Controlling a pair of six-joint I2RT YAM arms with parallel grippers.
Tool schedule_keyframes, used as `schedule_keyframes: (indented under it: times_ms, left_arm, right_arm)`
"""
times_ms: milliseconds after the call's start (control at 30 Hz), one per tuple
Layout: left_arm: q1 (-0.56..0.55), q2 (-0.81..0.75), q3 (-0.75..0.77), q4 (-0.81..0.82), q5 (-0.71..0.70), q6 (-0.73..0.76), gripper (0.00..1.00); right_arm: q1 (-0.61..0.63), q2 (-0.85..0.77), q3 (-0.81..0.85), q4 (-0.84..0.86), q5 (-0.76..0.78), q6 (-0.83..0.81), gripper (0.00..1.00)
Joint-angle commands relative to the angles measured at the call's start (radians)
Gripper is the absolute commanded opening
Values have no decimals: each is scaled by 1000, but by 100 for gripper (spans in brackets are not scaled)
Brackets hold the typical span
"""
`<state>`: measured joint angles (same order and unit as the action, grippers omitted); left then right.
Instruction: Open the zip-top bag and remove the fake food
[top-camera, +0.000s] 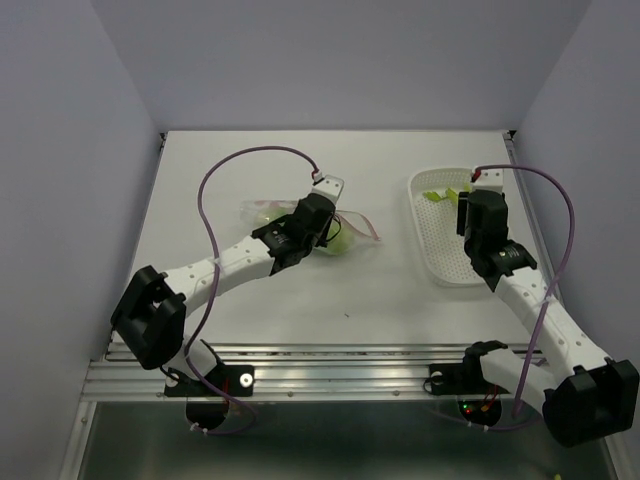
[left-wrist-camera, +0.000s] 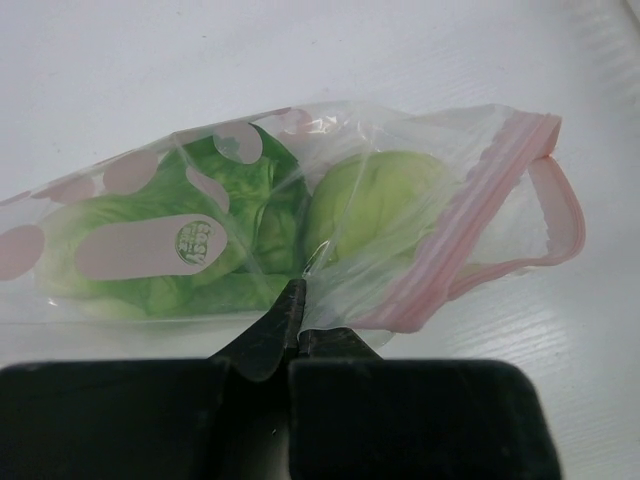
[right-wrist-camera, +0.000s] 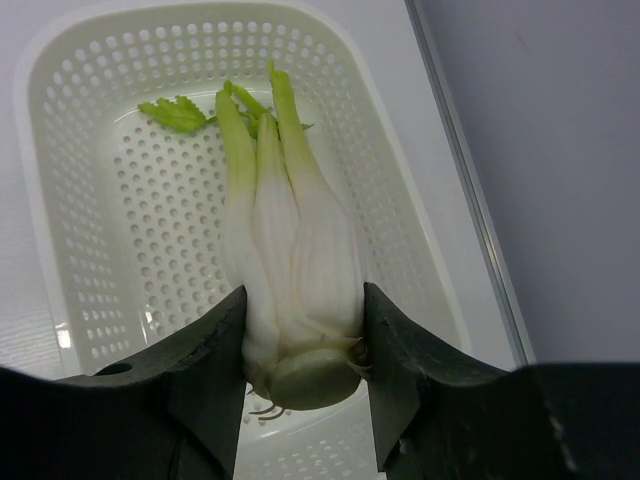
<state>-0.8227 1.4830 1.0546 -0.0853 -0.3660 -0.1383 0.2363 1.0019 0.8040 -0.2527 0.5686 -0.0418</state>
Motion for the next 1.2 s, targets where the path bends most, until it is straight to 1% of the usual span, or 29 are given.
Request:
schedule_keyframes:
  times_ms: [0,367,467,500,567,600,700,767,800,833,867,1067,1100,1133,1167]
  left_arm:
    - [4,-64,-19,47,2,14,0]
    - [4,-93,-41,51,12,20,0]
    - [4,-99,-44,52,15,25,0]
    - [4,-101,-44,52,16,23,0]
    - [4,-105,-45,52,16,25,0]
    - [4,-105,-45,52,16,25,0]
    - [4,-110,-44,50,18,26,0]
    - [4,-112,-42,47,19,26,0]
    - [4,-116,-42,45,21,28,0]
    - [4,-118,-42,42,19,28,0]
    - [4,-122,-42,38,18,28,0]
    - [2,-136,-51,35,19,20,0]
    - [2,-138,-51,32,21,19,0]
    - [2,-139,-53,30,19,17,0]
    - [2,-142,-53,30,19,14,0]
  right_arm:
    - [-11,-5,-12,76,16,-4,6]
    - [-29,60,-45,75,50,19,11]
    - [-29,63,-48,75,57,25,14]
    - [-29,61,-49,75,59,25,17]
    - [-29,53,-51,75,71,28,21]
    - [-29,50,-51,75,82,29,28]
    - [-29,34,-55,57,80,40,34]
    - [-29,30,-60,49,82,54,40]
    - [-29,30,-63,38,85,77,47]
    - [-29,33,-58,23,85,86,49]
    - [-29,38,-51,1,86,109,58]
    - [-29,32,-49,-34,93,149,77]
    - [-29,27,-49,-39,88,157,86]
    - [-29,14,-54,-40,86,157,90]
    - [-29,9,-54,-40,85,158,97]
